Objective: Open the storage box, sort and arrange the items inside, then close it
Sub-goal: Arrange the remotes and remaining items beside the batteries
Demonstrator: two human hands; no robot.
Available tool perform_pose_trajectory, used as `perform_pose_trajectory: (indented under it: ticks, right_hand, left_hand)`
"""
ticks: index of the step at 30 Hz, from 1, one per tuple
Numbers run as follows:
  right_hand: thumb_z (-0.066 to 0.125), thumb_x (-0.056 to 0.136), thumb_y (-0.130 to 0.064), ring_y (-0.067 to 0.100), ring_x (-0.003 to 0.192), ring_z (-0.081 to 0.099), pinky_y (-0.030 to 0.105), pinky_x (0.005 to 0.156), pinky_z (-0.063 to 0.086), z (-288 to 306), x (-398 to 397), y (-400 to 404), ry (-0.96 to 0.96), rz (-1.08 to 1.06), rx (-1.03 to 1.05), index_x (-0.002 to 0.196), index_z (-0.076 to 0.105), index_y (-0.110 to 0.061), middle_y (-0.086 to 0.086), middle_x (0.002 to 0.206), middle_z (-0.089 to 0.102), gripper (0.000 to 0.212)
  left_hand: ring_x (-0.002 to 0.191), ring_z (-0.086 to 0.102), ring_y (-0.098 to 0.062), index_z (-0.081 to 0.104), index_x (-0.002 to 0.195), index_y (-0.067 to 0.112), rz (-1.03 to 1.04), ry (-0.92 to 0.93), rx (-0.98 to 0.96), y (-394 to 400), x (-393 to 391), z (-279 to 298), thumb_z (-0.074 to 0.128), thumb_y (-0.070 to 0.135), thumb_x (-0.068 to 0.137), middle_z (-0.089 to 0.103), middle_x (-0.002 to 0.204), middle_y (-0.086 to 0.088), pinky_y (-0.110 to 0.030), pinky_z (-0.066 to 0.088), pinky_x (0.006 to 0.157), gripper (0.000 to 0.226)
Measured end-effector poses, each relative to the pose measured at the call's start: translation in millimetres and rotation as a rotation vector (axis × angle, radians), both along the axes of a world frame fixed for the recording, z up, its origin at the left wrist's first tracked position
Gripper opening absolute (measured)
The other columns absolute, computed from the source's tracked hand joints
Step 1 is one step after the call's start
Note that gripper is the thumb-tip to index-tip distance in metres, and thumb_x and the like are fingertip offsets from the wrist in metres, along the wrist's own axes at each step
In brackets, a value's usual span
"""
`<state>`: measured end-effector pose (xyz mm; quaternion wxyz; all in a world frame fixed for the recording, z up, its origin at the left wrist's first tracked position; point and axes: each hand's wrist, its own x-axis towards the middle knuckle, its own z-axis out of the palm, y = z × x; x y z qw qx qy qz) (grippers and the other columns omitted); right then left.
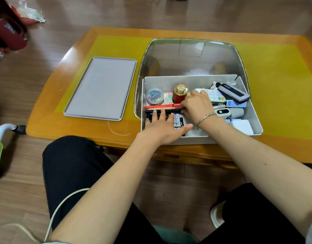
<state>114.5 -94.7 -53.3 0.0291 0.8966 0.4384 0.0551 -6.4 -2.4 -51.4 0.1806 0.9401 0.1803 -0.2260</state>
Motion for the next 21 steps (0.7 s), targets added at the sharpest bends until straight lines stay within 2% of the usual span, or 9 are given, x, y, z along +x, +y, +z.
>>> perform_pose_trajectory:
  ticks: [4, 12, 16, 21]
  right_hand:
    - [0.060, 0.085, -0.020, 0.025, 0.101, 0.048, 0.035, 0.083, 0.027, 0, 0, -1, 0.010, -0.003, 0.033, 0.097, 0.072, -0.024, 0.002, 0.089, 0.067, 0.017]
    - [0.057, 0.088, -0.027, 0.027, 0.100, 0.048, 0.036, 0.080, 0.024, 10, 3, -18, -0.008, 0.005, 0.130, 0.095, 0.070, -0.021, 0.001, 0.095, 0.067, 0.016]
    - [0.060, 0.086, -0.026, 0.029, 0.101, 0.049, 0.036, 0.082, 0.024, 27, 12, -44, -0.019, -0.068, 0.247, 0.094, 0.070, -0.020, 0.003, 0.100, 0.066, 0.014]
    - [0.062, 0.085, -0.026, 0.030, 0.107, 0.048, 0.036, 0.081, 0.026, 41, 32, -85, -0.031, -0.254, 0.341, 0.102, 0.067, -0.020, 0.005, 0.108, 0.063, 0.019]
  left_hand:
    - [0.146, -0.013, -0.034, 0.003, 0.153, 0.031, 0.007, 0.014, 0.000, 1, 1, 0, 0.011, 0.090, 0.072, -0.010, 0.161, -0.006, -0.057, 0.000, 0.114, 0.101]
    - [0.146, -0.011, -0.032, 0.004, 0.153, 0.028, 0.024, 0.052, 0.036, 1, 5, 2, 0.007, 0.092, 0.070, -0.011, 0.161, -0.005, -0.054, 0.002, 0.114, 0.105]
    - [0.146, -0.013, -0.032, 0.004, 0.154, 0.028, 0.024, 0.018, 0.039, 3, 4, 0, 0.007, 0.090, 0.073, -0.010, 0.161, -0.005, -0.053, 0.000, 0.115, 0.102]
    - [0.145, -0.016, -0.032, 0.000, 0.153, 0.031, -0.033, -0.060, 0.111, 1, 11, 2, 0.008, 0.085, 0.078, -0.011, 0.160, -0.005, -0.053, -0.005, 0.115, 0.093]
